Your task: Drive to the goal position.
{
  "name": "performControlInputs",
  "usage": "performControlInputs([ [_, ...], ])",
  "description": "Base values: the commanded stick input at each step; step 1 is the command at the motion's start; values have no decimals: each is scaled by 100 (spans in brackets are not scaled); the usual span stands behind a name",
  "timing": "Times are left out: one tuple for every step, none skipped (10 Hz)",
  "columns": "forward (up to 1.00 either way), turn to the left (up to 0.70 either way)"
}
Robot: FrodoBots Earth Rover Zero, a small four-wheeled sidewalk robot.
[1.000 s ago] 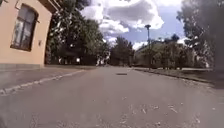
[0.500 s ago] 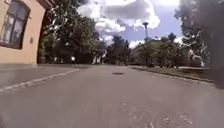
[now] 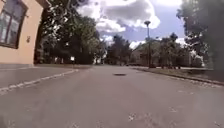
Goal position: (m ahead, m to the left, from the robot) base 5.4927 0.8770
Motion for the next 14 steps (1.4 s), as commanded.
performControlInputs([
  [85, 1],
  [85, 1],
  [85, 1],
  [85, 1],
  [85, 1],
  [85, 1],
  [85, 1],
  [85, 1],
  [85, 1],
  [85, 1],
  [85, 1],
  [85, 1],
  [85, 1],
  [85, 1],
])
